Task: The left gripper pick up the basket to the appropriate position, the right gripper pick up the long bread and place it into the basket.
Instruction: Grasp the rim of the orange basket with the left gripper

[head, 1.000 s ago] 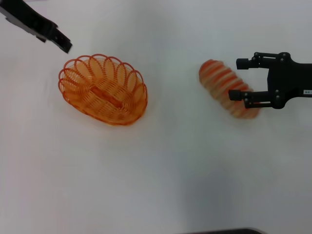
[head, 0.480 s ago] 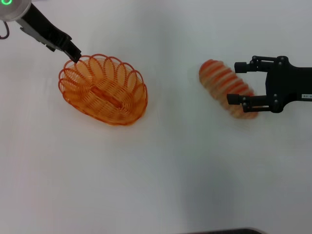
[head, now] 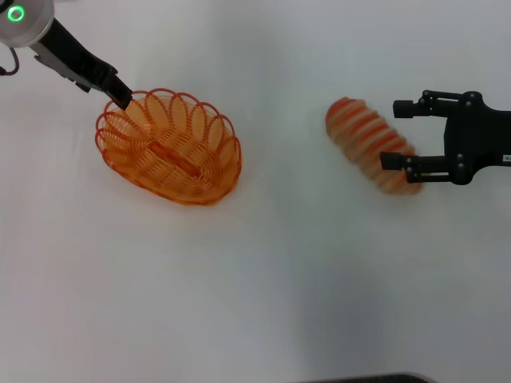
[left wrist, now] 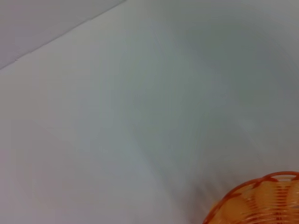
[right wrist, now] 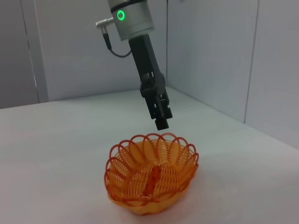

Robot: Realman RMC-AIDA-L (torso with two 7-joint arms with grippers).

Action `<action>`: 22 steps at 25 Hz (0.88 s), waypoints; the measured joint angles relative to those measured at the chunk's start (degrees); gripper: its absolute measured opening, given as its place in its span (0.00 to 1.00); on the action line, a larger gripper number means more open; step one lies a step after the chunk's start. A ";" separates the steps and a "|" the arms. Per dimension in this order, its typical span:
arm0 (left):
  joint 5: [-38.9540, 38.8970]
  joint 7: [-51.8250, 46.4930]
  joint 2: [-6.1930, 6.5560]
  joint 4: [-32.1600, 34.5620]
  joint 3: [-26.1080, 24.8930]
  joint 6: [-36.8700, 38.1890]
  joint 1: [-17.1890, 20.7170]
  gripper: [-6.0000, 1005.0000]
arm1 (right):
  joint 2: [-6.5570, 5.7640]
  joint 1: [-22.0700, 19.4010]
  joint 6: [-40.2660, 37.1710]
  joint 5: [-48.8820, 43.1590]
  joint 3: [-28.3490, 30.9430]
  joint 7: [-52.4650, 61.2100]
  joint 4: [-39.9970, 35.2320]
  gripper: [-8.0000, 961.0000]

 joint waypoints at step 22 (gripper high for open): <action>0.02 -0.02 -0.96 -4.12 0.58 -5.58 0.78 0.66 | 0.49 -0.19 -0.99 -0.15 -0.20 -0.45 0.01 0.85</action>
